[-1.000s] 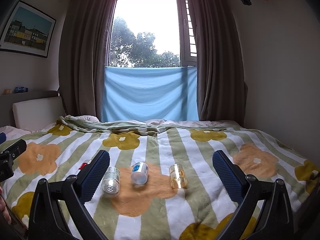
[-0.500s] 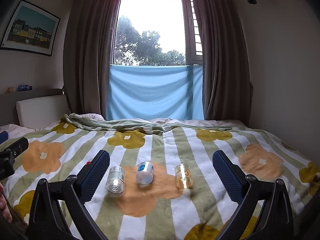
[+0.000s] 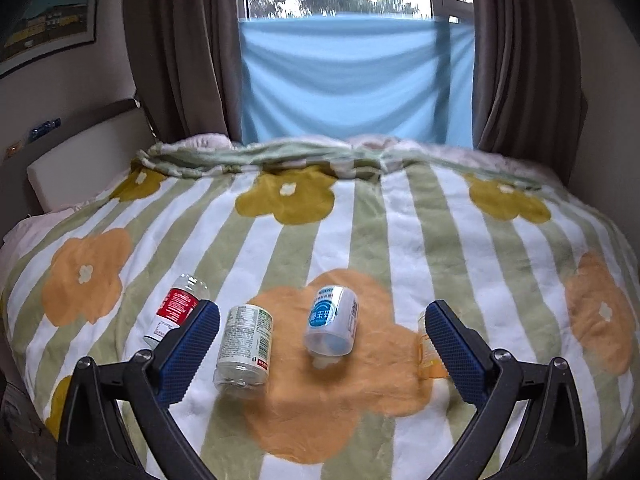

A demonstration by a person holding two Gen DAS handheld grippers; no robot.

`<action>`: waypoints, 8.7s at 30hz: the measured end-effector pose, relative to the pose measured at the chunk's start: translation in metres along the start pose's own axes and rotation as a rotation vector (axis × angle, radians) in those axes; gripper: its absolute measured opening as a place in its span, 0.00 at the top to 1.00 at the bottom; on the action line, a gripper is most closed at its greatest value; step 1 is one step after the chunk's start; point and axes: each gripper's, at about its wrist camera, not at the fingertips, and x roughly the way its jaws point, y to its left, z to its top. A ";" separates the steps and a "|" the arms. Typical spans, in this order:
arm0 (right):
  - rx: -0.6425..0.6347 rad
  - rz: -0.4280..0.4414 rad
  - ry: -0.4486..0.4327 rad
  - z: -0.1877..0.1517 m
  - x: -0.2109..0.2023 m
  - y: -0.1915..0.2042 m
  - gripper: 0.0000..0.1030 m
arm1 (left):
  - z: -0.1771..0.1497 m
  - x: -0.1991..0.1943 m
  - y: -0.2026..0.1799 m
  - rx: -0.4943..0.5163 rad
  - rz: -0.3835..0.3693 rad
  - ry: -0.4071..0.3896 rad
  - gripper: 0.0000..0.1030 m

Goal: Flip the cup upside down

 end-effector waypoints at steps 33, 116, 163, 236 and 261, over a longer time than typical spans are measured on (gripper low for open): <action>0.067 0.003 0.434 -0.003 0.126 -0.020 0.45 | -0.030 0.052 -0.001 0.024 -0.039 0.143 0.00; 0.095 0.097 -0.096 -0.165 -0.115 -0.094 0.03 | -0.106 0.228 -0.210 -0.177 -0.324 1.263 0.39; 0.117 0.158 -0.095 -0.175 -0.104 -0.087 0.03 | -0.111 0.118 -0.191 0.086 -0.433 0.413 0.43; -0.016 -0.129 -0.446 -0.112 -0.177 0.011 0.03 | 0.010 -0.028 -0.057 0.045 -0.226 -0.020 0.00; -0.007 -0.128 -0.441 -0.110 -0.179 0.005 0.03 | 0.008 -0.031 -0.061 0.048 -0.223 -0.029 0.00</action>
